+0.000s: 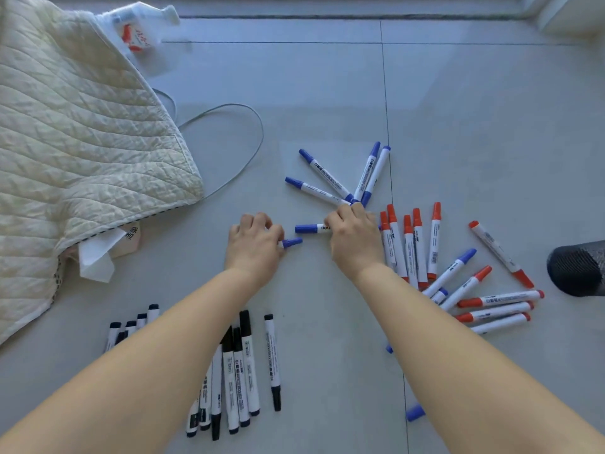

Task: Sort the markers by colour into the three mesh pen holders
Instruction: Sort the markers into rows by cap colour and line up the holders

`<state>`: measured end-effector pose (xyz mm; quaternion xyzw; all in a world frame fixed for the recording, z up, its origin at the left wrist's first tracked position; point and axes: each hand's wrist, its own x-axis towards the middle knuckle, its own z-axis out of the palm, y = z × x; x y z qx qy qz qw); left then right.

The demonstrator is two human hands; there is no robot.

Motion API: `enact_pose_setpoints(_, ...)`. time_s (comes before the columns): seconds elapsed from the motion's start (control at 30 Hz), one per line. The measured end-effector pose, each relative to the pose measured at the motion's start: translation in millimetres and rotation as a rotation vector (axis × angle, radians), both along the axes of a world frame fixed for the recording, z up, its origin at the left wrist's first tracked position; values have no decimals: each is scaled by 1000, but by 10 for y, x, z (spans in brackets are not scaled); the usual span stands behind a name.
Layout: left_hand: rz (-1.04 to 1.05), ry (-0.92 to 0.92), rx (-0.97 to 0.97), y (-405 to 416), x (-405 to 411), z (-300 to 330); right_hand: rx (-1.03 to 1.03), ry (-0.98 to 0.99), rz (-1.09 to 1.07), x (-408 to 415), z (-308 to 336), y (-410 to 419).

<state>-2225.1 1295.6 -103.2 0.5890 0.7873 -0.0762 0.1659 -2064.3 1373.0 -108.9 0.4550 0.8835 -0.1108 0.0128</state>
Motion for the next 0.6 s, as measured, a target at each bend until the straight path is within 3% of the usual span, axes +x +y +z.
enact_pose_setpoints(0.1,-72,-10,-4,36,-69,7,-14,2,108,-43,-22,117)
enact_pose_setpoints(0.17,18,-126,44,90,-81,59,-23,146,135,-72,38,182)
enact_pose_setpoints(0.27,306,-319,138,211,-37,92,-91,523,-109,-74,191,224)
enact_pose_setpoints(0.37,682,-550,199,437,120,83,-182,691,-456,7,271,454)
enact_pose_setpoints(0.47,1015,-681,161,750,316,86,-247,625,-721,129,252,814)
enact_pose_setpoints(0.6,1088,-674,169,1052,559,39,-356,369,-814,143,132,1076)
